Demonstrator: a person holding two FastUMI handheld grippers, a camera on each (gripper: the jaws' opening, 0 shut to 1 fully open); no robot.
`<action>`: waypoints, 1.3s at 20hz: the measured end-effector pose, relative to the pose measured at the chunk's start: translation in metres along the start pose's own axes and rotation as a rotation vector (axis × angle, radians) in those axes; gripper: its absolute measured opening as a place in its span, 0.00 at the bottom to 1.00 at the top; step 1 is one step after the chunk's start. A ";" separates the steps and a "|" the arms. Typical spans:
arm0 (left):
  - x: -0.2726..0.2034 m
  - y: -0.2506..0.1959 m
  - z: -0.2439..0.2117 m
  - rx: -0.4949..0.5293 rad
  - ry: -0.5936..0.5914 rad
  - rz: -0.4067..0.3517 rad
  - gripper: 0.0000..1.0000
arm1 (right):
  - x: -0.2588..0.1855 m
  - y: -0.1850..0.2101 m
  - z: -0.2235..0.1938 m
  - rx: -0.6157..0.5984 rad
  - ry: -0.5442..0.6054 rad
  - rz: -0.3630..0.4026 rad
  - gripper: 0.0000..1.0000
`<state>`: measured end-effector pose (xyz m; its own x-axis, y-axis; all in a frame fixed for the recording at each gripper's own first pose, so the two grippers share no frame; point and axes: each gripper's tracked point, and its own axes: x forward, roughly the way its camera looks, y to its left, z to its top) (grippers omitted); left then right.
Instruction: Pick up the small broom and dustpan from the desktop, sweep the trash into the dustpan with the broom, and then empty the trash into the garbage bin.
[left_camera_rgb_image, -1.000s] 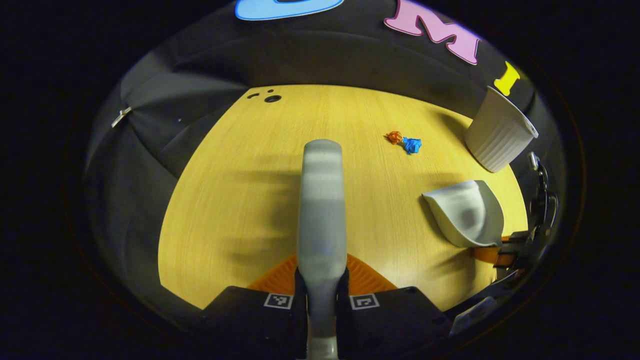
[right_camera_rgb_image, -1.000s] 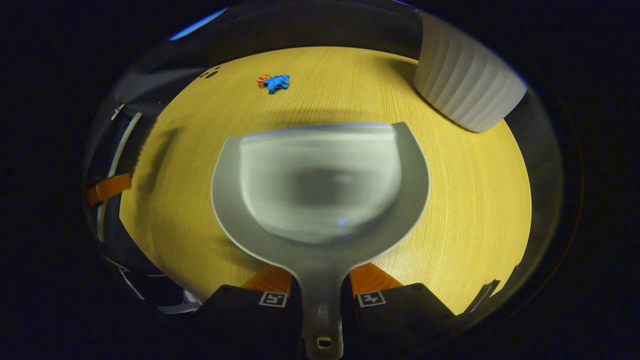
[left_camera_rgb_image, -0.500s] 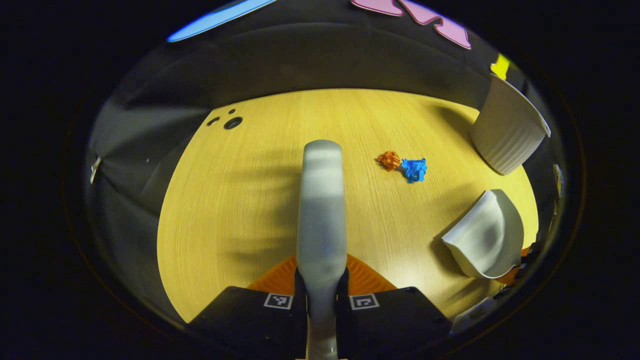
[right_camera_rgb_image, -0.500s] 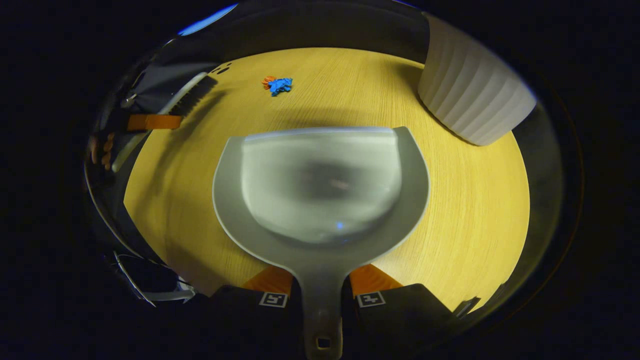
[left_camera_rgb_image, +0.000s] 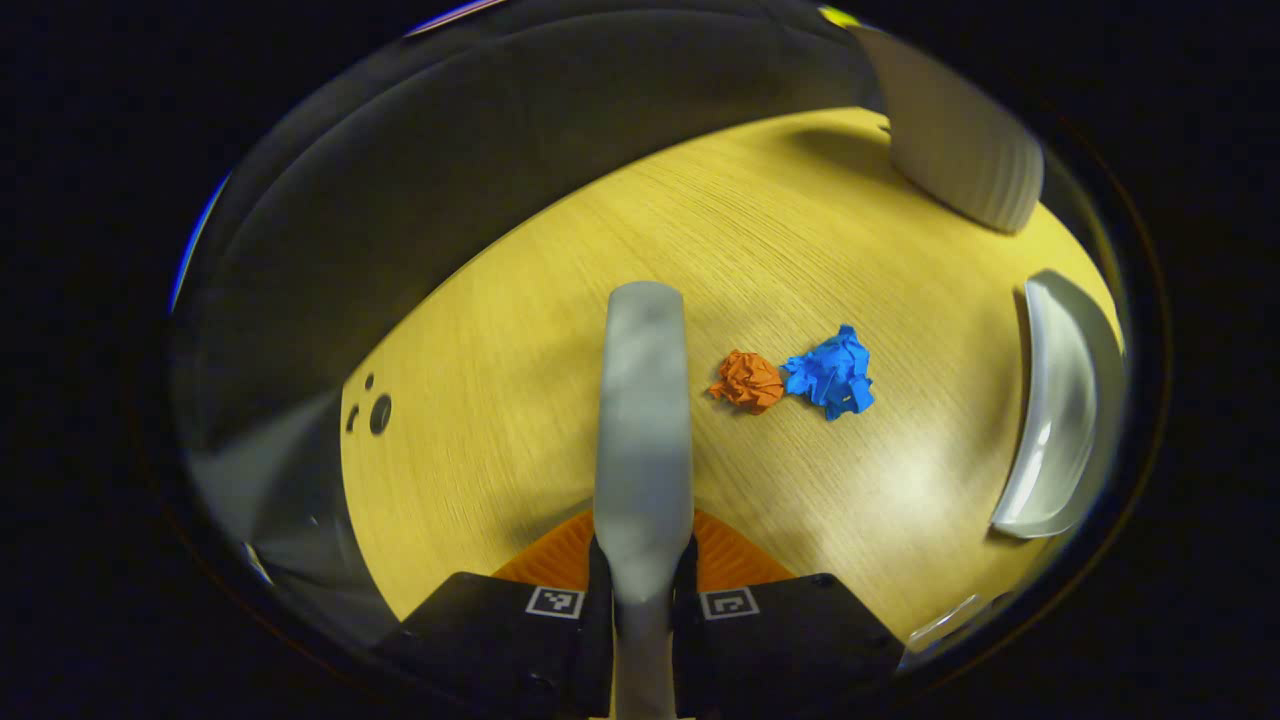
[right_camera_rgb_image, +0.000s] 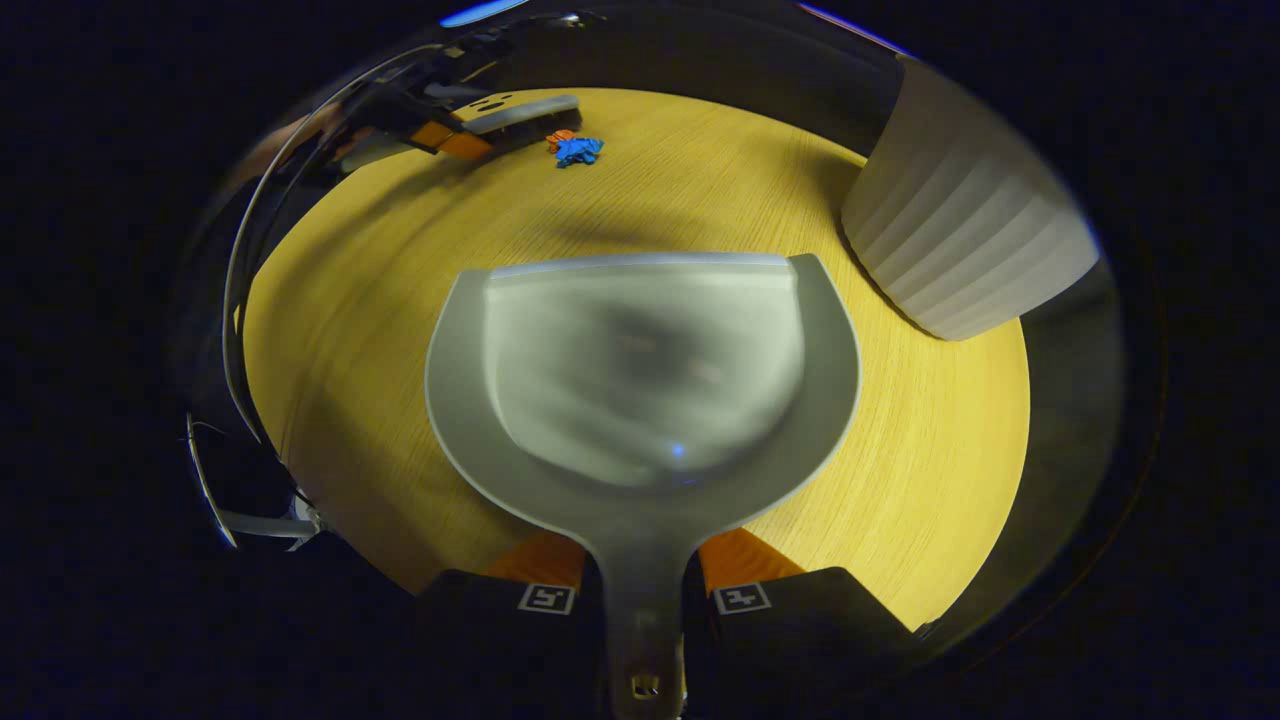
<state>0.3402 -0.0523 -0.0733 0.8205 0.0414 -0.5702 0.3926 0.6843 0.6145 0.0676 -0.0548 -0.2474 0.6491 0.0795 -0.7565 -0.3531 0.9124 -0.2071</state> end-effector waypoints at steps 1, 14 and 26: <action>0.001 -0.006 0.006 0.039 -0.011 -0.024 0.28 | -0.001 0.000 -0.004 0.000 0.001 0.010 0.35; -0.046 -0.134 0.000 0.294 -0.039 -0.325 0.30 | 0.001 -0.008 -0.008 -0.049 0.005 0.079 0.35; -0.112 -0.218 -0.043 0.108 -0.001 -0.615 0.28 | 0.004 -0.010 -0.013 -0.080 -0.041 0.081 0.35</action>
<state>0.1450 -0.1749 -0.1671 0.4310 -0.3375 -0.8369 0.8332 0.5049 0.2255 0.0649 -0.0685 -0.2561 0.6424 0.1697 -0.7474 -0.4572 0.8675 -0.1960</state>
